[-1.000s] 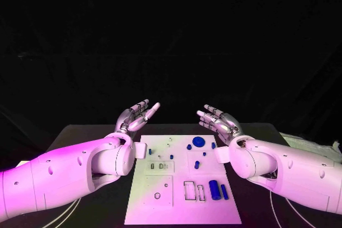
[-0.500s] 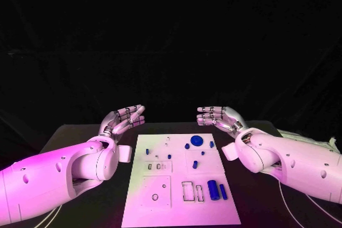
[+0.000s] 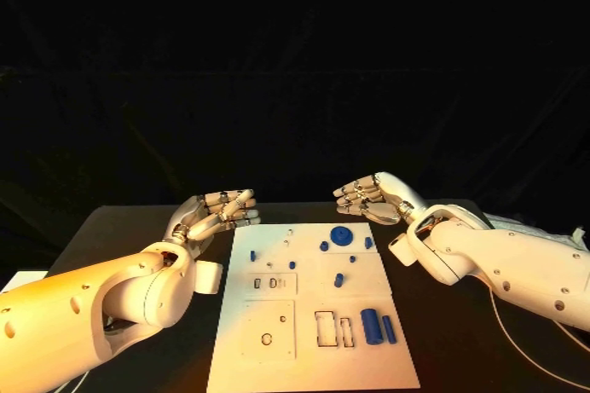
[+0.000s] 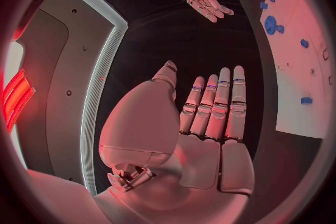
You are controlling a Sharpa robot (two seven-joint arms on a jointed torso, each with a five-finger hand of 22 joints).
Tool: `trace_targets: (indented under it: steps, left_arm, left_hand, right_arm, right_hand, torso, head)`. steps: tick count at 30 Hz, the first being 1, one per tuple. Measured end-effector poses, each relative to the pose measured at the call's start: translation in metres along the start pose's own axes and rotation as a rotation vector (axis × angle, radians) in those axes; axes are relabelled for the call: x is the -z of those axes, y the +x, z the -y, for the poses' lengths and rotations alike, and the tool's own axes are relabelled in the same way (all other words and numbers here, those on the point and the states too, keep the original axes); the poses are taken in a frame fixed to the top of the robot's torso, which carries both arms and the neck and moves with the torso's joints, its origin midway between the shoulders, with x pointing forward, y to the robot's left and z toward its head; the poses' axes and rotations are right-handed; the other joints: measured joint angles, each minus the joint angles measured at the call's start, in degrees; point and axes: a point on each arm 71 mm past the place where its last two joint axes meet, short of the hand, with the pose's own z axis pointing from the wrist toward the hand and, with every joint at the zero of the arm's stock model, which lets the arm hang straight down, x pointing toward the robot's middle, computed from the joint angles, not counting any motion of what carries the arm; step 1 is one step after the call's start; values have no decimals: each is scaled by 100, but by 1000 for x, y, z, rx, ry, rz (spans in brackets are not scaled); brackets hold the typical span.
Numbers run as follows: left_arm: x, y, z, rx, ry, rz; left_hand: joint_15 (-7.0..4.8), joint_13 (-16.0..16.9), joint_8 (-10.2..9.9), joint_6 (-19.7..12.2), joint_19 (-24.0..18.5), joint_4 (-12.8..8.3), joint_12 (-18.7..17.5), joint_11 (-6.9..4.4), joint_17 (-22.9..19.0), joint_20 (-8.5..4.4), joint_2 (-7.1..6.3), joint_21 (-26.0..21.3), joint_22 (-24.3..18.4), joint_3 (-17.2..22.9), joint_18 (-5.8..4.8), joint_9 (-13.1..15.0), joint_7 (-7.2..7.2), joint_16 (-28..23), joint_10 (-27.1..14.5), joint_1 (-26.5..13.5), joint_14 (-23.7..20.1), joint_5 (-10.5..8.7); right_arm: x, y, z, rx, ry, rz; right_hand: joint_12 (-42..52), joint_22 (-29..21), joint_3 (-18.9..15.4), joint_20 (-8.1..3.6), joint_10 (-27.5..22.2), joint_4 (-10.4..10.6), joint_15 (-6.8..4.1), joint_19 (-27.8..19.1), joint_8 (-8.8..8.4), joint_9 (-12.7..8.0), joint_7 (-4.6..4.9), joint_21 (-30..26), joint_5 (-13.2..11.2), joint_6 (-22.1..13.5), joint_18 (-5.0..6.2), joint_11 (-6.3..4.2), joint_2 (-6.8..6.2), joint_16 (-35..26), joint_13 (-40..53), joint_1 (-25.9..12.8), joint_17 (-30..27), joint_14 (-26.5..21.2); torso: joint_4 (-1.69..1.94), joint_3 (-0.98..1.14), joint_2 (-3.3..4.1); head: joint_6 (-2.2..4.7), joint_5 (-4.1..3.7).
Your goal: Assemble the parts on the task board
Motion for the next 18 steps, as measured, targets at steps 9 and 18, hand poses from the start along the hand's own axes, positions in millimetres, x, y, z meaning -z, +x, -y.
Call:
trace_targets:
  steps: [9, 18]
  left_arm:
    - [13, 17, 7, 38, -3, -49]
    - [20, 25, 15, 67, -3, -70]
  left_hand:
    - [-208, 62, 51, 514, 655, -164, 133, -179, 251, -193, 75, 61, -22, -164, -1, 14, -60, 117, 694, 120, 621, -21]
    - [-208, 61, 51, 511, 663, -164, 133, -179, 255, -201, 75, 61, -22, -164, -2, 13, -60, 117, 695, 120, 622, -21]
  right_arm:
    - [-6, 7, -11, 338, -1, -99]
    - [-13, 19, -17, 573, 15, -172]
  right_hand:
    - [-33, 638, 19, -471, 702, 153, -445, 889, -67, 12, -289, 1265, -82, 575, 86, -318, -350, 332, 9, -95, 266, 1358]
    - [-55, 1109, 156, -680, 710, 348, -604, 1127, -160, 1, -370, 2076, -110, 656, 86, -428, -515, 690, 8, -81, 683, 1888]
  torso:
    - [77, 2, 260]
    - [144, 8, 467]
  head:
    - [115, -84]
    - [200, -146]
